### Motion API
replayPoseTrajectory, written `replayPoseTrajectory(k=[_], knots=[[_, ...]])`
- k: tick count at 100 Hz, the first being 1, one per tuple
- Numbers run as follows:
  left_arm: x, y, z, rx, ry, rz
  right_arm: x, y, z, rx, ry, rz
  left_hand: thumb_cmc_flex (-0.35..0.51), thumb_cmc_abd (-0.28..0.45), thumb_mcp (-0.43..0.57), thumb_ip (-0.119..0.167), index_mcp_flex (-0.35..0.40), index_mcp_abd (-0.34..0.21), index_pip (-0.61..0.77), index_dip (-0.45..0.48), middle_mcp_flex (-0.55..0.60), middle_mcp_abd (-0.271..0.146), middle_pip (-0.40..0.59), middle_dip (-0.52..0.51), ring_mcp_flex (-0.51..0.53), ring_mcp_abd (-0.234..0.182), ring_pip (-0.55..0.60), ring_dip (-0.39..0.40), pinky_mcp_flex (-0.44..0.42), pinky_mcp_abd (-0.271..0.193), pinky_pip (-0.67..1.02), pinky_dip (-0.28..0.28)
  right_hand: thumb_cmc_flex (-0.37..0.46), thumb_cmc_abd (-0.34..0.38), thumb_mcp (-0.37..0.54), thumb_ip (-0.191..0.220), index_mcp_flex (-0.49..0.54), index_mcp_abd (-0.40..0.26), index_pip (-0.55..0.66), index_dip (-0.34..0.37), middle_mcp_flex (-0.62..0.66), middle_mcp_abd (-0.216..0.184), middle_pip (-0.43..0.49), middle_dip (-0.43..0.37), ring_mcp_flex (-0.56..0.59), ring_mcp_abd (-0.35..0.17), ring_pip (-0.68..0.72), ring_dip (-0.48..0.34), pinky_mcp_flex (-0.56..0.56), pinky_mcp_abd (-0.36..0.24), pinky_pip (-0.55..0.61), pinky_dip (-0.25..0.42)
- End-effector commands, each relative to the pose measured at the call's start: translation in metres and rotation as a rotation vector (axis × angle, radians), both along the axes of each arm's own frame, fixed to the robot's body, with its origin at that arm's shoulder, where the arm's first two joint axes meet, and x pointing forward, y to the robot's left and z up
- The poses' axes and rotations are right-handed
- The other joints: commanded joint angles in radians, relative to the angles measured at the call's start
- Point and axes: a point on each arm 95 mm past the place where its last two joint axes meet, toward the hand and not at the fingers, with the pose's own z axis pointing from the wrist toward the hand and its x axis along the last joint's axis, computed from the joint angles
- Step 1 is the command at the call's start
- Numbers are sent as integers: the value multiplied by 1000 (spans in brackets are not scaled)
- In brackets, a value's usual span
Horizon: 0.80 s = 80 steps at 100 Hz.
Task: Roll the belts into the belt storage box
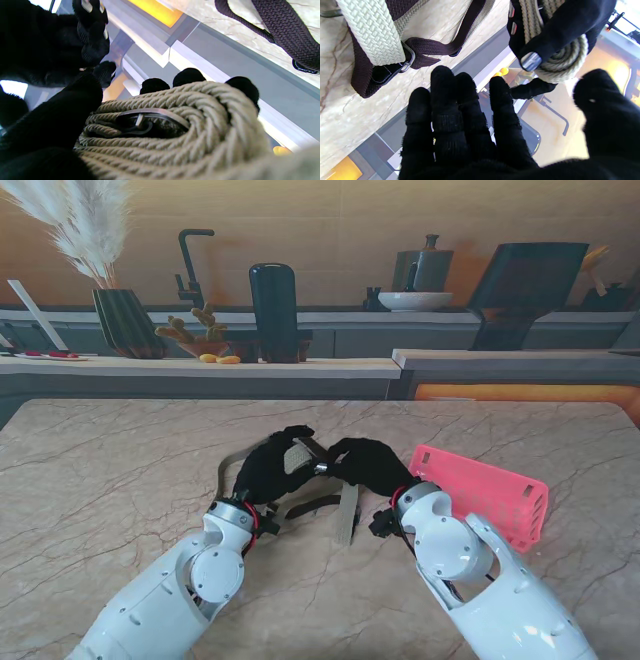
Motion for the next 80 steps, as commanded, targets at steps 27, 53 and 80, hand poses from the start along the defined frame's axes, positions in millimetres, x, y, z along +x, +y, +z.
replayPoseTrajectory(k=[27,53,80], knots=[[2,-2,-4,61,21,-36,9,26,0,-11,-23,54,0,-53,39,12,-69,12,-83,-40,32,-99,139,40,90,-112,339,96,60,-28,146,-20,-123,-5,-33,43,40,30,-51,9,14,17,-20,-18,-19,13,-26,-15,5,29,-8,11],[3,-3,-6,60,23,-54,18,42,-2,-83,-17,117,-3,-53,46,10,-72,7,-95,-49,28,-105,137,46,90,-110,339,93,54,-25,139,-24,-127,-10,-13,45,65,29,-52,20,37,18,-11,-16,2,18,-15,-12,17,30,-1,15],[0,-3,-6,43,16,-67,22,50,-10,-57,113,163,0,-51,50,9,-65,1,-93,-50,28,-108,136,51,90,-110,339,92,52,-25,135,-25,33,6,-89,50,129,-2,-13,48,109,5,4,-10,57,20,6,-11,25,30,8,10]])
